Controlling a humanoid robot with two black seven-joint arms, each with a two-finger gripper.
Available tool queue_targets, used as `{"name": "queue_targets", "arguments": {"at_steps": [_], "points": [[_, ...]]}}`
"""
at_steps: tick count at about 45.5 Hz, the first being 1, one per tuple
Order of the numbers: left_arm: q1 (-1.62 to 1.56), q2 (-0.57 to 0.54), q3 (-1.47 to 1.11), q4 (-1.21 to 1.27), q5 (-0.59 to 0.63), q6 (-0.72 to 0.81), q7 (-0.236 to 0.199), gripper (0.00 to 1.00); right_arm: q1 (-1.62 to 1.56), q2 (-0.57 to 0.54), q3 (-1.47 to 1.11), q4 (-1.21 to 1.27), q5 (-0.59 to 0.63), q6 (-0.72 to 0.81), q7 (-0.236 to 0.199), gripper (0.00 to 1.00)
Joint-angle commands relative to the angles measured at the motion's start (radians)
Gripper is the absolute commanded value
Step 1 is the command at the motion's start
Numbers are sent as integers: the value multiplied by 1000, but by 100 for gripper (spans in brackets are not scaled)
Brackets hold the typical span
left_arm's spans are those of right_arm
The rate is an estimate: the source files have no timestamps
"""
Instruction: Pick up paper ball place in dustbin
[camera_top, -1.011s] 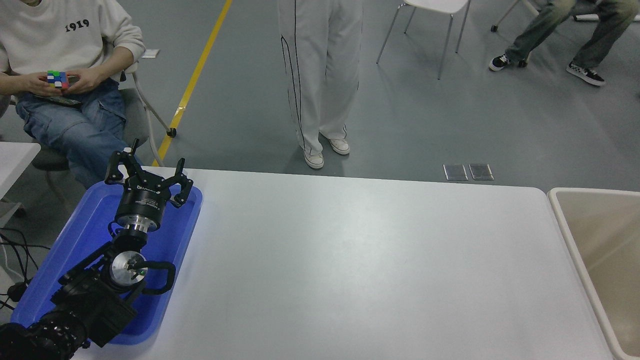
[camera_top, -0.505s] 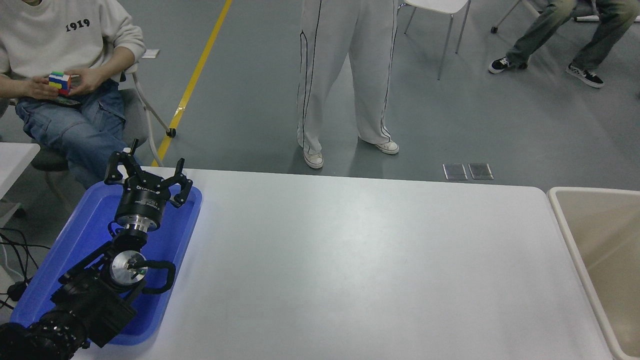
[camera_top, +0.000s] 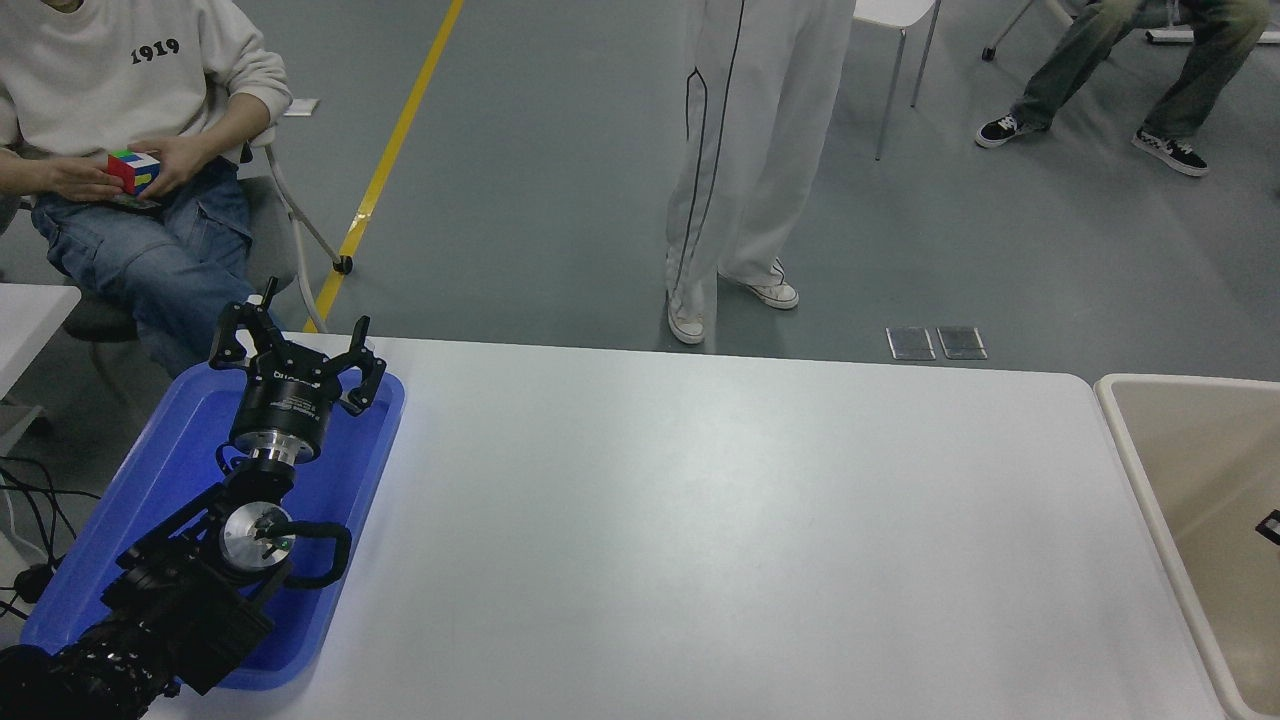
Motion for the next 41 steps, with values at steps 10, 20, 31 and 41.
{"name": "queue_targets", "arguments": {"at_steps": [10, 20, 31, 41], "points": [[0, -1, 0, 0, 0, 0, 0, 100, 9, 0, 5, 7, 1, -53, 1, 96], [0, -1, 0, 0, 0, 0, 2, 100, 21, -2, 19, 14, 2, -51, 1, 96], [0, -1, 0, 0, 0, 0, 0, 100, 72, -5, 24, 92, 2, -47, 1, 99], [0, -1, 0, 0, 0, 0, 2, 100, 130, -103, 240, 256, 1, -36, -1, 100]]}}
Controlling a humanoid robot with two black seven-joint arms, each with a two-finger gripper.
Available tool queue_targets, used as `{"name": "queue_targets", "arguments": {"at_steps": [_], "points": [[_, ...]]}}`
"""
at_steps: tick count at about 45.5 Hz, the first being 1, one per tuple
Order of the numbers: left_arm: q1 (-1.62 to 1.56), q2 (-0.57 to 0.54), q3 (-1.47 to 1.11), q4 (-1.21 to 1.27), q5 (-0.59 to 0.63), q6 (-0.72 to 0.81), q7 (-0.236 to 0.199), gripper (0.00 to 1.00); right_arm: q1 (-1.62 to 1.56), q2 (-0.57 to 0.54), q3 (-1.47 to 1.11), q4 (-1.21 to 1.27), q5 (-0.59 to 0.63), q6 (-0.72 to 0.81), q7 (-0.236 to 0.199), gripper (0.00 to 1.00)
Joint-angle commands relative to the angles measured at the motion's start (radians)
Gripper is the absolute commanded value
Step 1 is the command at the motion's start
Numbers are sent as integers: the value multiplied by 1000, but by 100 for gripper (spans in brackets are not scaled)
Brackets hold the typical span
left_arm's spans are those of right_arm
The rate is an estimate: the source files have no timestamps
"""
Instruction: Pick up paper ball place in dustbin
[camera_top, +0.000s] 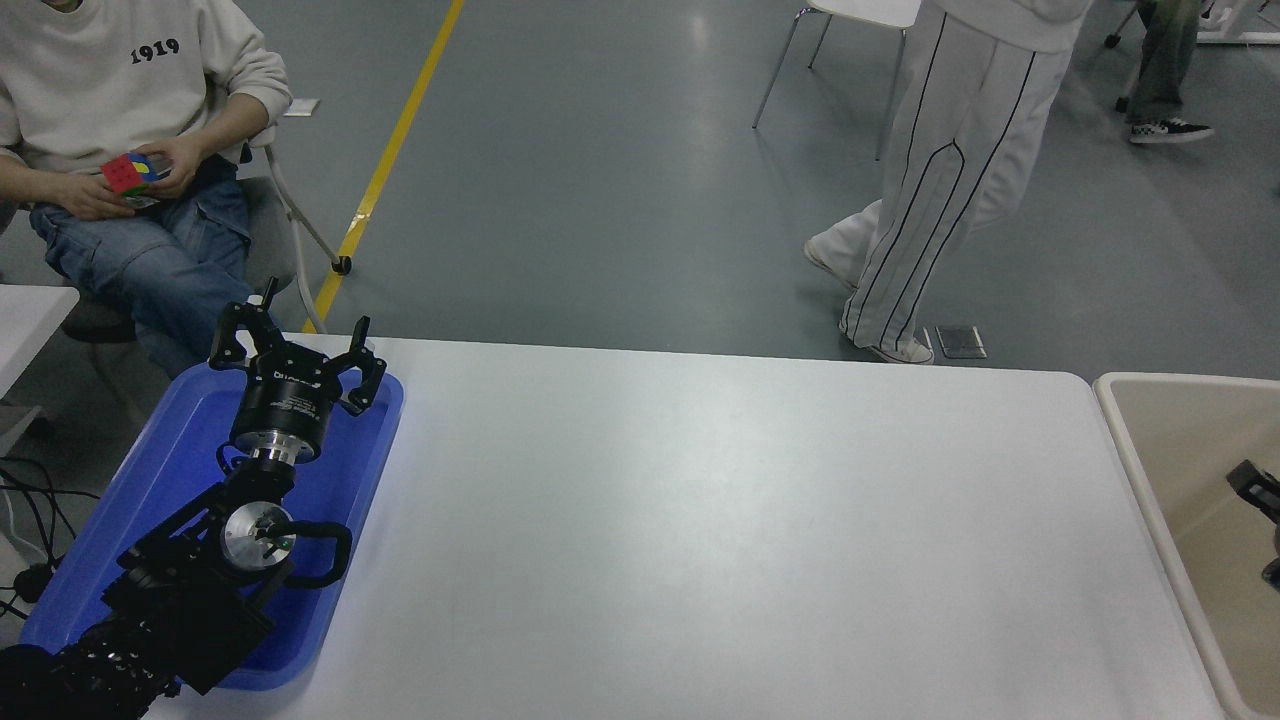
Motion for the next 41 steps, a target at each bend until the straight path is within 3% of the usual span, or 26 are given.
{"name": "queue_targets", "arguments": {"at_steps": [1, 16, 28, 35, 41], "points": [[0, 1, 0, 0, 0, 0, 0, 100, 46, -77, 199, 143, -1, 8, -2, 100], [0, 0, 0, 0, 0, 0, 0, 100, 28, -135, 599, 202, -21, 10, 7, 100], [0, 1, 0, 0, 0, 0, 0, 100, -38, -114, 1004, 318, 3, 63, 15, 100], [0, 0, 0, 0, 0, 0, 0, 100, -81, -37, 1175, 329, 57, 102, 101, 100], [0, 0, 0, 0, 0, 0, 0, 100, -110, 15, 1255, 335, 83, 135, 230, 100]]}}
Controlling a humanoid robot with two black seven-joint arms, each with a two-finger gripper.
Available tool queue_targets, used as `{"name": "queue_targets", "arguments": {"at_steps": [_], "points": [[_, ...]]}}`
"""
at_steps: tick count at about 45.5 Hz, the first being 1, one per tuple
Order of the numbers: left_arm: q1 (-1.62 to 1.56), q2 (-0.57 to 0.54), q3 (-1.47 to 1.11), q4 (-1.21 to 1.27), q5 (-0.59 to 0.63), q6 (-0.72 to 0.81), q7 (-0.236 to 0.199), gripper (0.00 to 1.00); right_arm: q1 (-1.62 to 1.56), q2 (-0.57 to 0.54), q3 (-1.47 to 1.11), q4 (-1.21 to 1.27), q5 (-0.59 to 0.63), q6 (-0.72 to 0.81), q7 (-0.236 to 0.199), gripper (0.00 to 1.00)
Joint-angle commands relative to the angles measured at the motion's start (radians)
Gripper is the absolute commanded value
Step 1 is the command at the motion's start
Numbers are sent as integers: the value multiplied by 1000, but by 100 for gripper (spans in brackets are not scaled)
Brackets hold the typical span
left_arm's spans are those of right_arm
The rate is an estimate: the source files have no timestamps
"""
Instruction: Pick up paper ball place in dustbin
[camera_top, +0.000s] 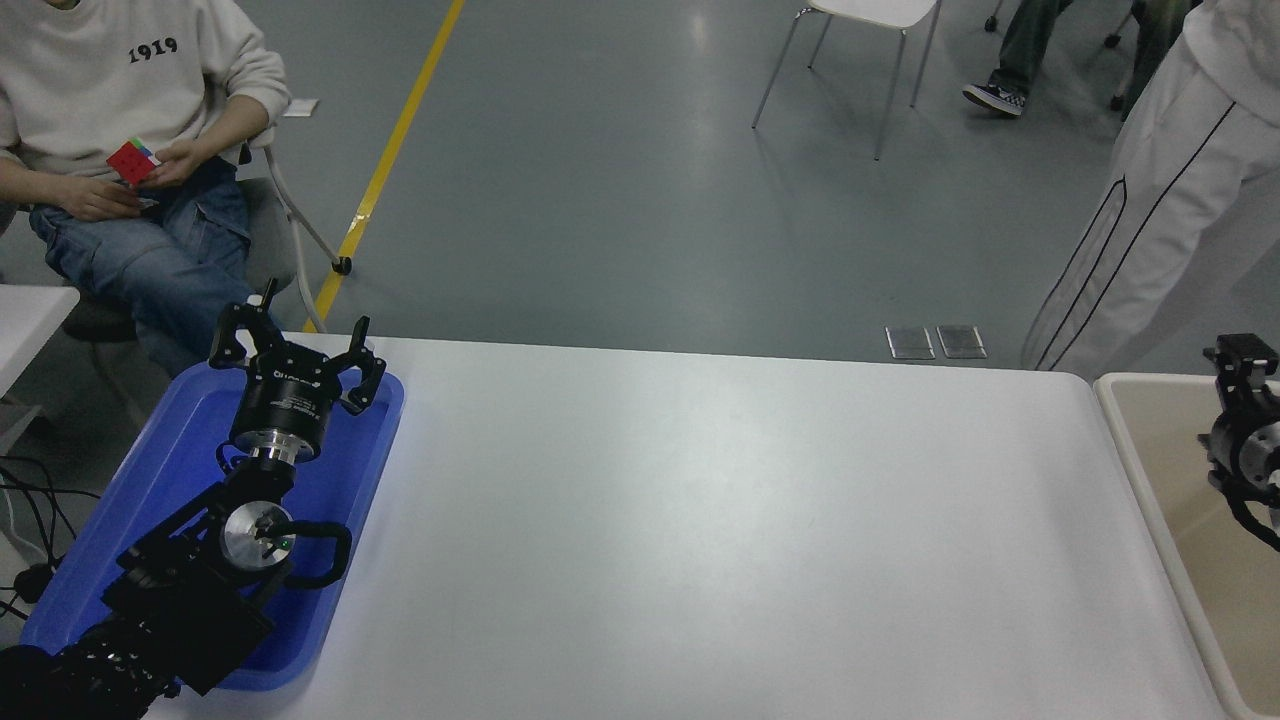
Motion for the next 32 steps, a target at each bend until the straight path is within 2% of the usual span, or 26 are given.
{"name": "queue_targets", "arguments": {"at_steps": [1, 4, 9, 16, 23, 30, 32], "points": [[0, -1, 0, 0, 0, 0, 0, 100, -65, 95, 238, 35, 48, 74, 169, 100], [0, -1, 0, 0, 0, 0, 0, 100, -84, 134, 251, 42, 48, 108, 209, 100], [0, 1, 0, 0, 0, 0, 0, 100, -102, 172, 261, 58, 49, 129, 252, 100], [0, -1, 0, 0, 0, 0, 0, 100, -124, 221, 284, 72, 49, 171, 343, 100], [0, 1, 0, 0, 0, 0, 0, 100, -144, 272, 313, 78, 49, 220, 398, 100], [0, 1, 0, 0, 0, 0, 0, 100, -173, 310, 330, 92, 51, 224, 482, 100], [0, 1, 0, 0, 0, 0, 0, 100, -185, 313, 330, 104, 49, 224, 488, 100]]}}
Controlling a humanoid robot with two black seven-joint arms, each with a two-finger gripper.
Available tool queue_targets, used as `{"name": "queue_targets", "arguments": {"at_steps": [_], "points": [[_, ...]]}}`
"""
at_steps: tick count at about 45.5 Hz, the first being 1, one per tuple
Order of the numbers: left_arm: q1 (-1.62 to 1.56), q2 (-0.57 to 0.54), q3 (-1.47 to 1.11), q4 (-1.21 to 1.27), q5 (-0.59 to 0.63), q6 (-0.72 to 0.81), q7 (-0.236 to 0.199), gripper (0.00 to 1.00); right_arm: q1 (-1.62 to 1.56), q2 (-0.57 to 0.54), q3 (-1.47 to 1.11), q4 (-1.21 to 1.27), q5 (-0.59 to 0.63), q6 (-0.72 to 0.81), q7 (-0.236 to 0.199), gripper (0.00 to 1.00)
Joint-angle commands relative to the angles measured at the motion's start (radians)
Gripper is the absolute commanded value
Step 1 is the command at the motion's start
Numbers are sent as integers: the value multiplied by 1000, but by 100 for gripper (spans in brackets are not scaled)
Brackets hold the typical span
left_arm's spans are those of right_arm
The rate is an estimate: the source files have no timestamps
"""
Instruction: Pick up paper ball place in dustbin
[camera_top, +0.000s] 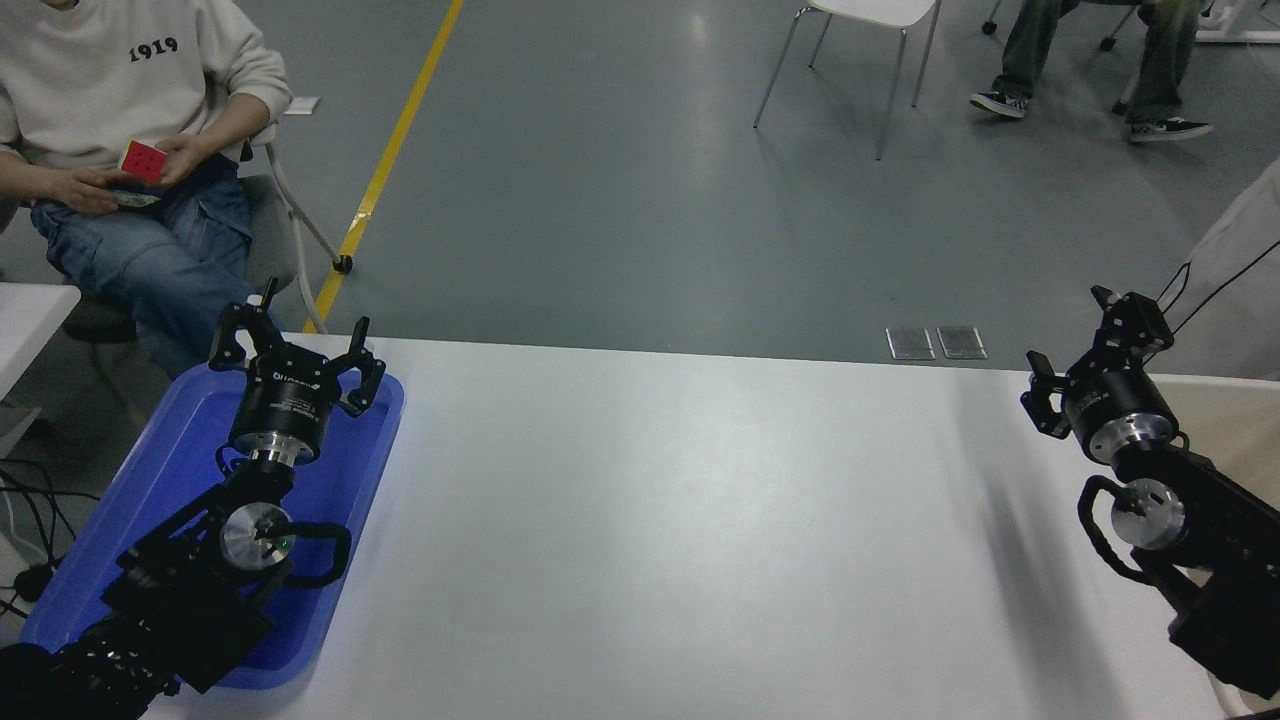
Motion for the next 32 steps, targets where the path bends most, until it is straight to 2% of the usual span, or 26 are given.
{"name": "queue_targets", "arguments": {"at_steps": [1, 8, 22, 32], "points": [[0, 0, 0, 0, 0, 0, 0, 100, -49, 60, 33, 32, 3, 30, 101, 100], [0, -1, 0, 0, 0, 0, 0, 100, -42, 108, 35, 29, 3, -1, 95, 100], [0, 0, 0, 0, 0, 0, 0, 100, -74, 102, 32, 43, 3, 13, 100, 100], [0, 0, 0, 0, 0, 0, 0, 100, -141, 90, 75, 175, 3, -2, 100, 100]]}}
